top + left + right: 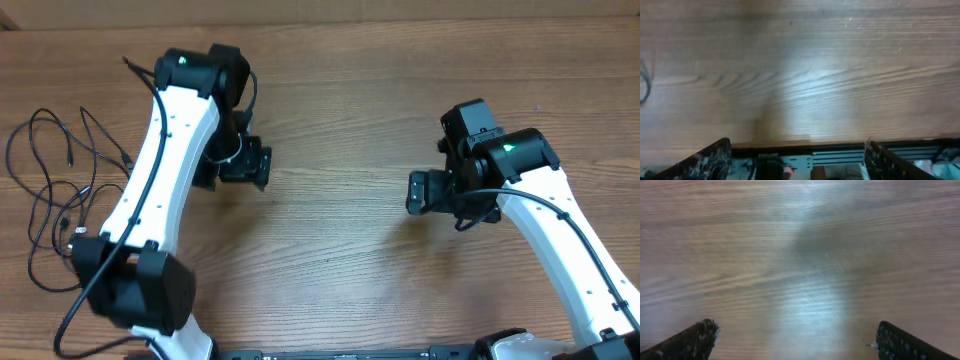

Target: Untangle cables

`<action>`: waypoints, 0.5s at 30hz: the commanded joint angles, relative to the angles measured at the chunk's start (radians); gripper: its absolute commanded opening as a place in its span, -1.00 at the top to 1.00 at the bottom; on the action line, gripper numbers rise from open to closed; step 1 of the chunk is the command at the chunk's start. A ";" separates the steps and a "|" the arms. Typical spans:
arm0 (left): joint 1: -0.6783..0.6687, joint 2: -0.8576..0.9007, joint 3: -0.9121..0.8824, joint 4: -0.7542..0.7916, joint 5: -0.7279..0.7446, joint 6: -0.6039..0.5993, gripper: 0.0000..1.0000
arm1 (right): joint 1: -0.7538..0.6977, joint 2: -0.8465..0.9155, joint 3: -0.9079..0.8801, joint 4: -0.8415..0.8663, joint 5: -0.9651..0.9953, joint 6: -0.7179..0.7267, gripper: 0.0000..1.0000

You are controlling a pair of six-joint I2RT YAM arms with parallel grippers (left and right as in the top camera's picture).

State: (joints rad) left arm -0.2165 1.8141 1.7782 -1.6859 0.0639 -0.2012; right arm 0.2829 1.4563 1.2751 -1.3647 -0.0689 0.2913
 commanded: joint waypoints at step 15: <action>-0.008 -0.807 -0.590 0.372 -0.180 -0.121 -0.99 | -0.002 -0.447 -0.251 0.129 0.040 -0.008 -1.00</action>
State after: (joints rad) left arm -0.2165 1.1614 1.2877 -1.3708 -0.0776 -0.2871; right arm 0.2829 1.1355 1.0866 -1.2755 -0.0372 0.2878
